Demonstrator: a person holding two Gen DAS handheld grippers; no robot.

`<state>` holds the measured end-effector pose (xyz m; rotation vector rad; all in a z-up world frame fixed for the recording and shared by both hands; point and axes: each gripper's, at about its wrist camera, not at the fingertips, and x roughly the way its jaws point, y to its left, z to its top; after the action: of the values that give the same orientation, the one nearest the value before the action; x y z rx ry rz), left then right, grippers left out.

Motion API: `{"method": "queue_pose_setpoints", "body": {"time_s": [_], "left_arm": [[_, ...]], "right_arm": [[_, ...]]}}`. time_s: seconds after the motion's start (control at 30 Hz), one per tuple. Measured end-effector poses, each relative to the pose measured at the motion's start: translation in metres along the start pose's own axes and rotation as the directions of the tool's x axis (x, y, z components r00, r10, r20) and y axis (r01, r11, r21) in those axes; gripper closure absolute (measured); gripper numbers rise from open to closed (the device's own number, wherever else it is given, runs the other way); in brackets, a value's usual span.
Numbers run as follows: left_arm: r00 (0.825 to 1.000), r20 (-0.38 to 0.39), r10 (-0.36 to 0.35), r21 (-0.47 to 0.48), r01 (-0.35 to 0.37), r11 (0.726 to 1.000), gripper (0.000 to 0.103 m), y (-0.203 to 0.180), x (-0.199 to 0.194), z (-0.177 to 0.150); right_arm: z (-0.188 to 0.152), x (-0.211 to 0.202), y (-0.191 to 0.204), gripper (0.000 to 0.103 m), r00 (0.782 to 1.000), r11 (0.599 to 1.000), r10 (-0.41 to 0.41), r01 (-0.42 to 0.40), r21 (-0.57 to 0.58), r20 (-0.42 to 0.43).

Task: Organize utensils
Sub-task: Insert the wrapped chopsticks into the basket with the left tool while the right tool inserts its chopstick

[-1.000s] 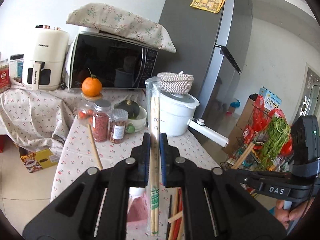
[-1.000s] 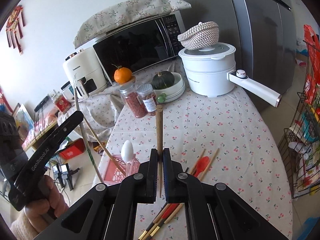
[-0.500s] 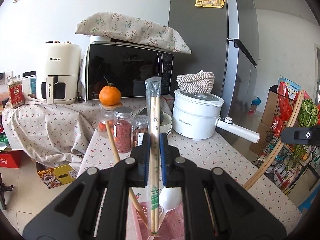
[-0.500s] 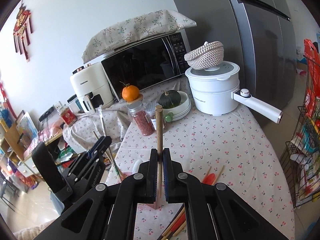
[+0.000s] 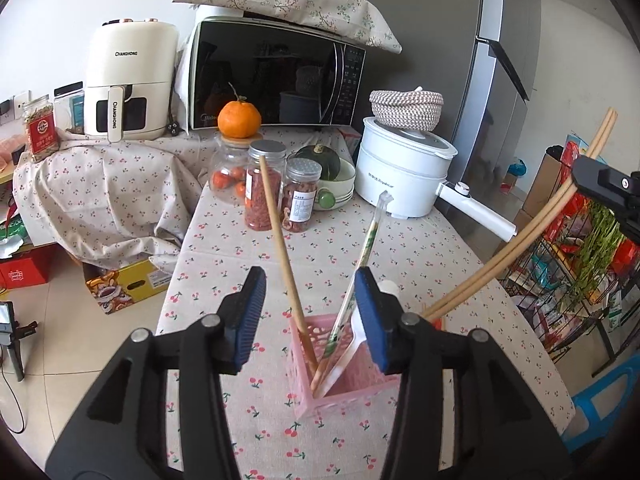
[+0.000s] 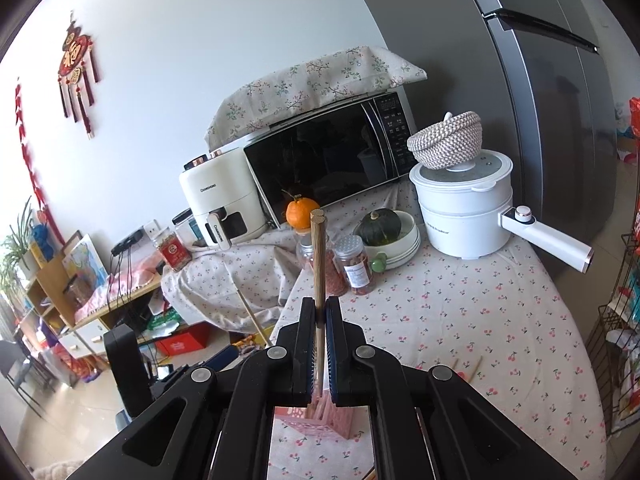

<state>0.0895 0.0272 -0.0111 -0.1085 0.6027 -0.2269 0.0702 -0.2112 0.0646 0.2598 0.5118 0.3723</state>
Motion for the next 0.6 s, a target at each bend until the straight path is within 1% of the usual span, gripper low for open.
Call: {"method": "queue_pose_setpoints", "body": {"time_s": [0.03, 0.1, 0.13, 0.27, 0.4, 0.5, 0.53, 0.57, 0.6], "left_arm": [[1.000, -0.020, 0.008, 0.004, -0.008, 1.000, 0.043, 0.001, -0.002, -0.002], [0.996, -0.073, 0.055, 0.012, -0.054, 0.998, 0.035, 0.004, -0.004, -0.007], [0.992, -0.101, 0.071, 0.014, -0.070, 0.997, 0.033, 0.006, -0.004, -0.010], [0.983, -0.172, 0.068, 0.013, -0.067, 0.998, 0.029, 0.012, -0.004, -0.021], [0.976, -0.205, 0.071, 0.041, -0.064, 0.997, 0.026, 0.011, -0.002, -0.027], [0.973, -0.224, 0.060, 0.043, -0.052, 0.998, 0.024, 0.009, -0.001, -0.029], [0.972, -0.229, 0.055, 0.042, -0.047, 0.998, 0.024, 0.008, -0.001, -0.029], [0.971, -0.232, 0.051, 0.042, -0.042, 0.998, 0.023, 0.007, -0.001, -0.029], [0.971, -0.234, 0.047, 0.042, -0.039, 0.998, 0.023, 0.006, -0.001, -0.029]], "right_arm": [[-0.001, 0.004, 0.002, 0.098, 1.000, 1.000, 0.004, -0.004, -0.003, -0.012], [-0.006, 0.011, 0.005, 0.098, 0.999, 1.000, -0.004, 0.003, -0.016, -0.036], [-0.008, 0.016, 0.007, 0.098, 0.999, 1.000, -0.011, 0.010, -0.025, -0.049], [-0.018, 0.034, 0.011, 0.098, 0.993, 0.998, -0.045, 0.040, -0.050, -0.108], [-0.027, 0.049, 0.013, 0.098, 0.987, 0.997, -0.060, 0.052, -0.059, -0.149], [-0.031, 0.057, 0.011, 0.097, 0.985, 0.997, -0.060, 0.051, -0.057, -0.164], [-0.032, 0.058, 0.010, 0.096, 0.985, 0.998, -0.051, 0.043, -0.052, -0.167], [-0.032, 0.059, 0.008, 0.092, 0.986, 0.999, -0.039, 0.032, -0.042, -0.164], [-0.031, 0.058, 0.007, 0.084, 0.987, 0.999, -0.032, 0.027, -0.032, -0.160]]}}
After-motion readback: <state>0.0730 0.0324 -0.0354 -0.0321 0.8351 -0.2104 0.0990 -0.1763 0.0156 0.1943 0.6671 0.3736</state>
